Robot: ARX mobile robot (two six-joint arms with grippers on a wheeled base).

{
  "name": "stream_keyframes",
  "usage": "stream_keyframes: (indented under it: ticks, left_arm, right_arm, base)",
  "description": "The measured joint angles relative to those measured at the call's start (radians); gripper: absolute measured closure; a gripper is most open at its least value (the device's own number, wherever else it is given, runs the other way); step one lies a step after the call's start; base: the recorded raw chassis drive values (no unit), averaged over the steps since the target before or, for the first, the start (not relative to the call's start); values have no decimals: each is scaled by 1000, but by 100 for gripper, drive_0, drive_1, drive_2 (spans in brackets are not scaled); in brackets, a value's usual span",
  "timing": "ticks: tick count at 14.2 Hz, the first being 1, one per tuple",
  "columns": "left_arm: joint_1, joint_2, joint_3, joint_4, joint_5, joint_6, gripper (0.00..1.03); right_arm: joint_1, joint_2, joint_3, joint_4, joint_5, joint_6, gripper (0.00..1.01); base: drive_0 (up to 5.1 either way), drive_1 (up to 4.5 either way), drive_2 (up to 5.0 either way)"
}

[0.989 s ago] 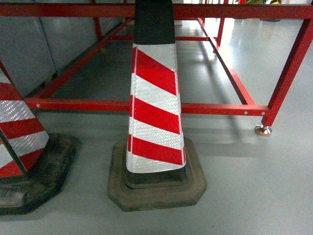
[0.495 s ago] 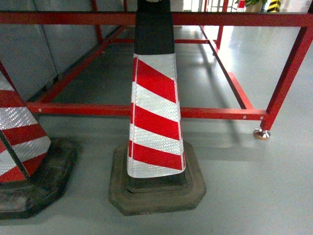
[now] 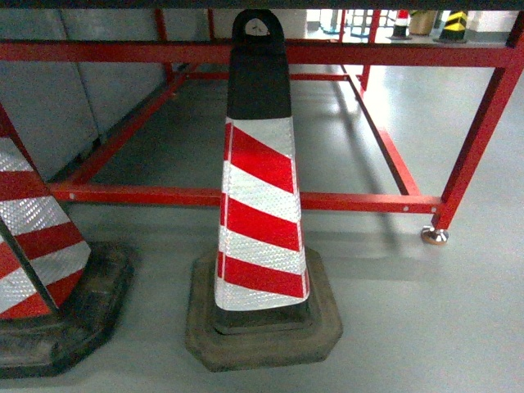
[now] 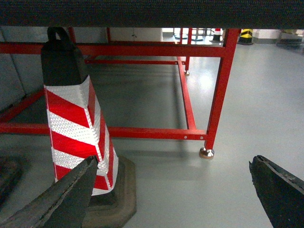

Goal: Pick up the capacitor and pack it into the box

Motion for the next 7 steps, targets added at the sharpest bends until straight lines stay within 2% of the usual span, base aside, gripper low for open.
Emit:
stream_keyframes:
  ticks: [7]
  left_arm:
    - [0, 0, 0, -3, 0, 4, 59]
  right_arm:
    - [0, 0, 0, -2, 0, -1, 3]
  base:
    - [0, 0, 0]
